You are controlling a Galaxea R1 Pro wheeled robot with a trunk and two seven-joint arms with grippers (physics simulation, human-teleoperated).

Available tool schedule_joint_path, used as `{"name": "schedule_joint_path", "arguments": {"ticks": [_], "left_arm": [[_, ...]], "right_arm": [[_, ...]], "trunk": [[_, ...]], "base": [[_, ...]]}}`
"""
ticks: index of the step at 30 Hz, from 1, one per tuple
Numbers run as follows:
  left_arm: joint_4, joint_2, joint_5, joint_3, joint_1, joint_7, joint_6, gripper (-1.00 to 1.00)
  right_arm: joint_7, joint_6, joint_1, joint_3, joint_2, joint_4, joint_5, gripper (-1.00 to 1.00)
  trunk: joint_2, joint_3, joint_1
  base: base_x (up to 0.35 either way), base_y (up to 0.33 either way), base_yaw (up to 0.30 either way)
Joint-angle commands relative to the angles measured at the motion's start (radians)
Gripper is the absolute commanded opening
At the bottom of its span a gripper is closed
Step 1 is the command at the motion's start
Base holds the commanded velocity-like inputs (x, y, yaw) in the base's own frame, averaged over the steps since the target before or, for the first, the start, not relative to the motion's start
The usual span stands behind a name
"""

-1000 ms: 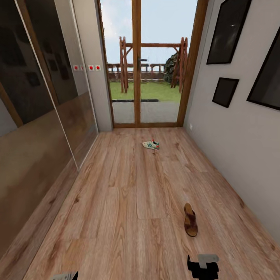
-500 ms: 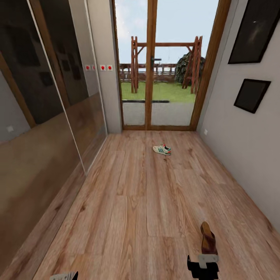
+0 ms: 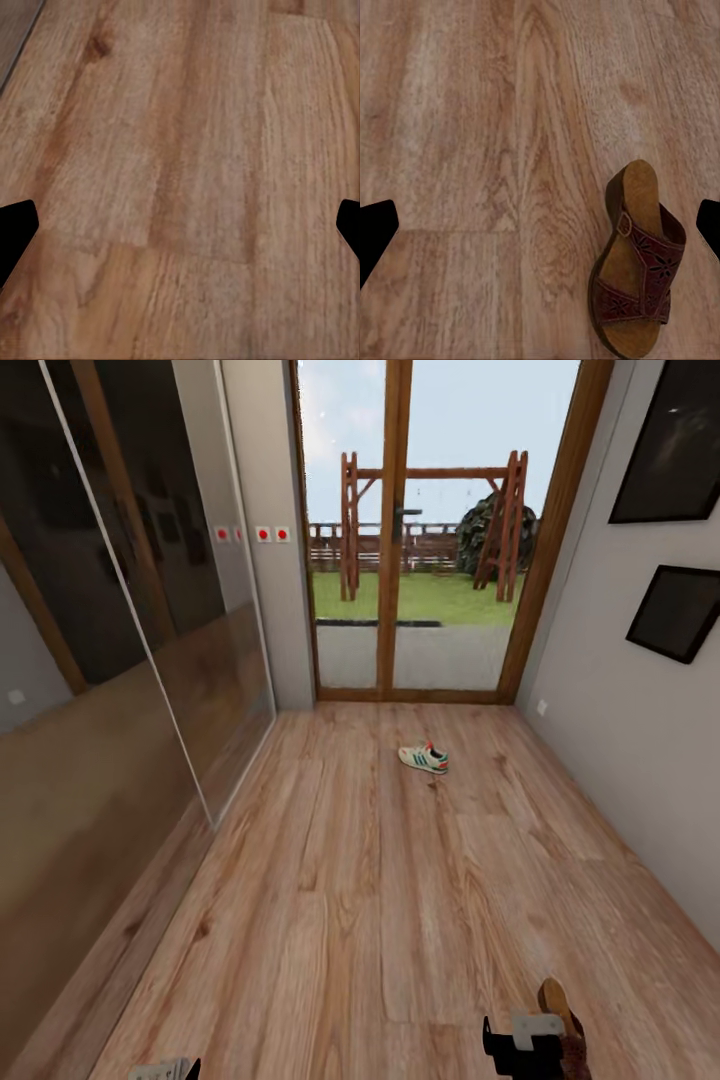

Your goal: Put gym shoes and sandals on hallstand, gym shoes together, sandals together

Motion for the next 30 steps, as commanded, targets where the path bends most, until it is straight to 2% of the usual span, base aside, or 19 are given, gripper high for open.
{"name": "schedule_joint_path", "arguments": {"ticks": [1,30], "left_arm": [[0.001,0.0,0.009,0.004,-0.001,-0.01,-0.001,1.0],[0.001,-0.001,0.009,0.004,-0.001,-0.01,-0.001,1.0]], "right_arm": [[-0.003,-0.003,-0.001,-0.008,0.0,0.001,0.011,1.0],[-0.003,-0.003,-0.001,-0.008,-0.001,0.001,0.012,1.0]], "trunk": [[0.0,-0.001,0.0],[0.0,-0.001,0.0]], "base": [[0.334,0.0,0.002],[0.334,0.0,0.0]]}}
